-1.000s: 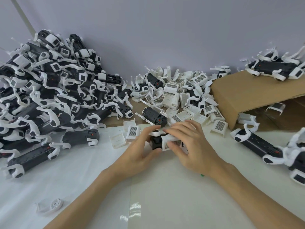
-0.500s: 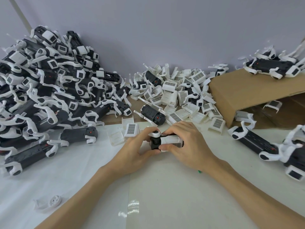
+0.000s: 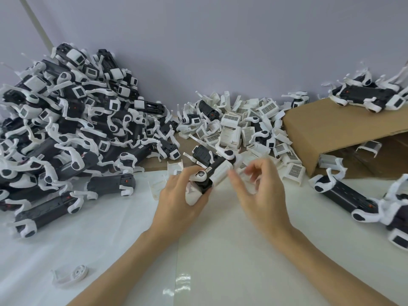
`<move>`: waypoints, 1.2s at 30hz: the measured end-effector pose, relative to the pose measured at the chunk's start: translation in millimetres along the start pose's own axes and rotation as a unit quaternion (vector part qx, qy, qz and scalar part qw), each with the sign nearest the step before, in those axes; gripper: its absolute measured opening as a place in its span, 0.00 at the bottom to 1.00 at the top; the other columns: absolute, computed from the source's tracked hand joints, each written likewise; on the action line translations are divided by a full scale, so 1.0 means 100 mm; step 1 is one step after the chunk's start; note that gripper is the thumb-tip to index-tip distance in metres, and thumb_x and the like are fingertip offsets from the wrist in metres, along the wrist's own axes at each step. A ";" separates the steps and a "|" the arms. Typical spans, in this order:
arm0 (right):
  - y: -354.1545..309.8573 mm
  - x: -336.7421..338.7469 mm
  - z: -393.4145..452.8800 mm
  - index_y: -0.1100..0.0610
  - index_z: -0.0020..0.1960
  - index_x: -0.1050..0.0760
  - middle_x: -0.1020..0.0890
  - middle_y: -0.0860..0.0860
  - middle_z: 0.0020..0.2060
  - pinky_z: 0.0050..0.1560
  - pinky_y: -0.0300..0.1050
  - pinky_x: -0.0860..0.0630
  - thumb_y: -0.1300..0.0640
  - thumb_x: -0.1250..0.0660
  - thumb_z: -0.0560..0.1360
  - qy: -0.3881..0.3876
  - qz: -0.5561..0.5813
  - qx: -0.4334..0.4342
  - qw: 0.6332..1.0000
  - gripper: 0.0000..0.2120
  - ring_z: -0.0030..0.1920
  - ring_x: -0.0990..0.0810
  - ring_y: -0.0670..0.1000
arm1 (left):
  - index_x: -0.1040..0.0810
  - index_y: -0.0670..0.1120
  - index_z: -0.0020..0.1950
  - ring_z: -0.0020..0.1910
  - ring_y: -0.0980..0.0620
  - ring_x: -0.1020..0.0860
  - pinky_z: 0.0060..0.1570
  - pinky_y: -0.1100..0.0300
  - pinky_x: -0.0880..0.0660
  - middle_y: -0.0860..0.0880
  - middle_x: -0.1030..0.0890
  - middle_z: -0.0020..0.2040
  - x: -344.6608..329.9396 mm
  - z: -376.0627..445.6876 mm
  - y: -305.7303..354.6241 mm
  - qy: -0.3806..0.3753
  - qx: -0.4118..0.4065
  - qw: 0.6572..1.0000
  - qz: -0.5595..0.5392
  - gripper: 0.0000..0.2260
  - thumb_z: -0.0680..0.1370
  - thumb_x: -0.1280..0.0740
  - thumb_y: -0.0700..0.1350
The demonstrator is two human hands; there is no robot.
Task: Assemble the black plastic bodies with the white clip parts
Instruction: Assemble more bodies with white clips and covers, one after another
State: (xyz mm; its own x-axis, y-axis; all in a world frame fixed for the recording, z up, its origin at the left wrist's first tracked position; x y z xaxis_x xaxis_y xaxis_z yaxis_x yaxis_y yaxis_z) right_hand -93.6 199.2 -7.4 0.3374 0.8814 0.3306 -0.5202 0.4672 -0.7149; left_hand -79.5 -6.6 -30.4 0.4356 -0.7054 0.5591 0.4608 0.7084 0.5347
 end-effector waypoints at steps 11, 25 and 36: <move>0.29 0.03 0.11 0.59 0.58 0.20 0.14 0.57 0.56 0.62 0.57 0.19 0.54 0.27 0.79 -0.016 0.332 -0.297 0.895 0.11 0.59 0.15 0.58 | 0.26 0.58 0.75 0.71 0.58 0.24 0.70 0.49 0.27 0.65 0.19 0.66 0.11 0.05 0.19 0.027 0.003 0.993 -0.119 0.23 0.80 0.30 0.60; -0.36 -0.08 -0.04 0.49 0.52 0.25 0.24 0.43 0.47 0.49 0.43 0.24 0.57 0.25 0.70 -0.208 0.026 0.053 0.976 0.14 0.50 0.22 0.46 | 0.27 0.40 0.40 0.33 0.45 0.30 0.27 0.47 0.29 0.46 0.28 0.36 0.17 0.29 0.76 0.051 -0.201 0.969 0.132 0.12 0.83 0.41 0.40; -0.09 0.09 0.18 0.56 0.76 0.29 0.23 0.50 0.61 0.67 0.42 0.31 0.54 0.28 0.80 -0.191 -0.078 0.080 0.975 0.25 0.62 0.25 0.49 | 0.25 0.37 0.45 0.35 0.45 0.28 0.37 0.52 0.30 0.47 0.25 0.38 0.28 0.38 0.38 0.054 -0.104 0.992 0.038 0.13 0.86 0.41 0.42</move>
State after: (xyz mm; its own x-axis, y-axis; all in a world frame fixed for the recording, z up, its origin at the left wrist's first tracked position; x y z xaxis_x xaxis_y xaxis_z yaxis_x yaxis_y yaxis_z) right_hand -100.4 204.1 12.6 0.1219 0.7457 0.6550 -0.6115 0.5762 -0.5423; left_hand -78.9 1.5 30.1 0.5511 -0.6559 0.5159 0.5677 0.7478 0.3443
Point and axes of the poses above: each hand's wrist, its own z-axis towards the middle knuckle, its own x-axis out of the back of the hand, y = z × x, the point moved 4 cm from there along z, towards the middle knuckle
